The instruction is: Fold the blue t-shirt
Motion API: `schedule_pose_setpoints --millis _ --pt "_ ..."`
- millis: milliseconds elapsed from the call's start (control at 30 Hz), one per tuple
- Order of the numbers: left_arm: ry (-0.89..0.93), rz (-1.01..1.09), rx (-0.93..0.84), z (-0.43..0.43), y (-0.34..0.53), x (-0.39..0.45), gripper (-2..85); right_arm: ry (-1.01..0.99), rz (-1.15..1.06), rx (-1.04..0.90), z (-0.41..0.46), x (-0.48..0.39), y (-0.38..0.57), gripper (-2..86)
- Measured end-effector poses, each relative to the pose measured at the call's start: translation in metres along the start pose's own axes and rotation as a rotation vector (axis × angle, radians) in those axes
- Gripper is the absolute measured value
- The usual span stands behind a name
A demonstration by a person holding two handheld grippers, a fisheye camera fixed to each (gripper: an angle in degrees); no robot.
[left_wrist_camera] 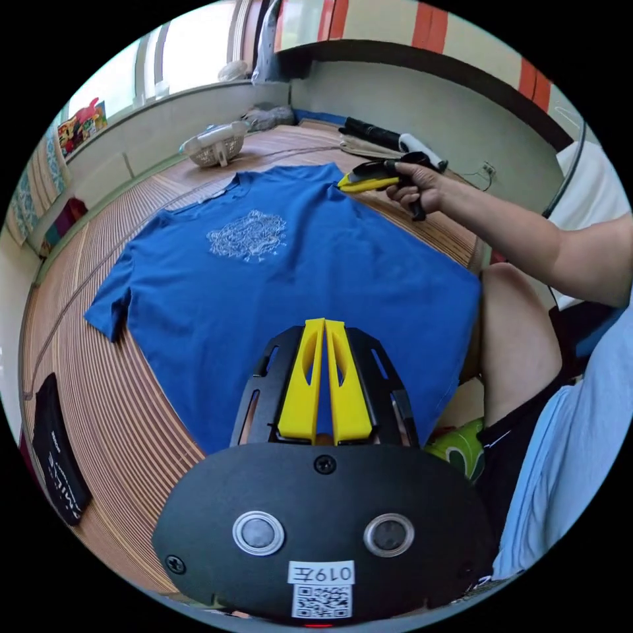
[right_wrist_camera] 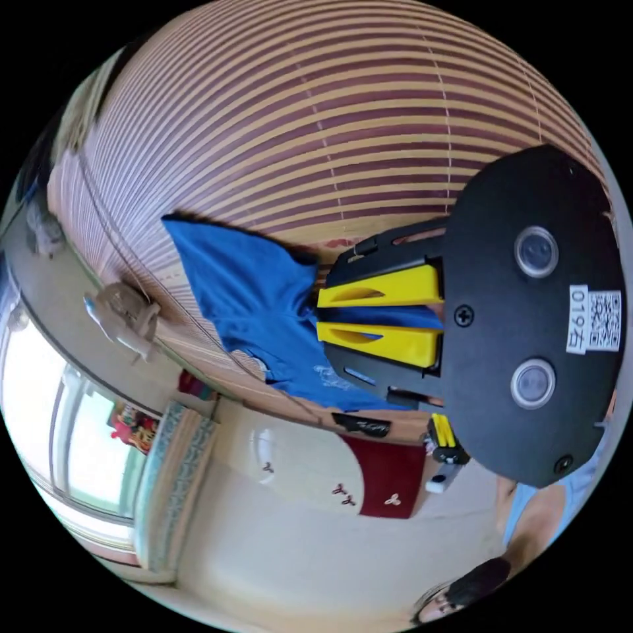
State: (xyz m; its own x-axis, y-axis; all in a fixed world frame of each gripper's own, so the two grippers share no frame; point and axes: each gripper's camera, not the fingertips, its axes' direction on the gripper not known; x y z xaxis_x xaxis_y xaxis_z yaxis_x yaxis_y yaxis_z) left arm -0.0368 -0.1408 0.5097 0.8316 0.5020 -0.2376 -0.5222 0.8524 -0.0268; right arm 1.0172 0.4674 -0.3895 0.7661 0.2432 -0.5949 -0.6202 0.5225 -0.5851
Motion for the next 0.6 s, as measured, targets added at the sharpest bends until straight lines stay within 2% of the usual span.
schedule_pose_setpoints --millis 200,300,367,600 --pt "0.102 0.026 0.079 -0.034 0.013 -0.043 1.1 -0.087 0.112 0.118 -0.011 0.017 0.01 5.0" --pt "0.121 0.063 -0.01 -0.032 0.014 -0.046 1.1 -0.073 0.106 0.127 -0.01 0.011 0.01 4.7" --pt "0.064 0.12 -0.055 -0.034 0.014 -0.037 1.1 -0.047 0.102 0.137 -0.012 0.005 0.01 2.5" --pt "0.073 0.141 -0.123 -0.042 0.014 -0.035 1.1 0.047 0.014 0.165 -0.019 -0.032 0.007 -0.8"
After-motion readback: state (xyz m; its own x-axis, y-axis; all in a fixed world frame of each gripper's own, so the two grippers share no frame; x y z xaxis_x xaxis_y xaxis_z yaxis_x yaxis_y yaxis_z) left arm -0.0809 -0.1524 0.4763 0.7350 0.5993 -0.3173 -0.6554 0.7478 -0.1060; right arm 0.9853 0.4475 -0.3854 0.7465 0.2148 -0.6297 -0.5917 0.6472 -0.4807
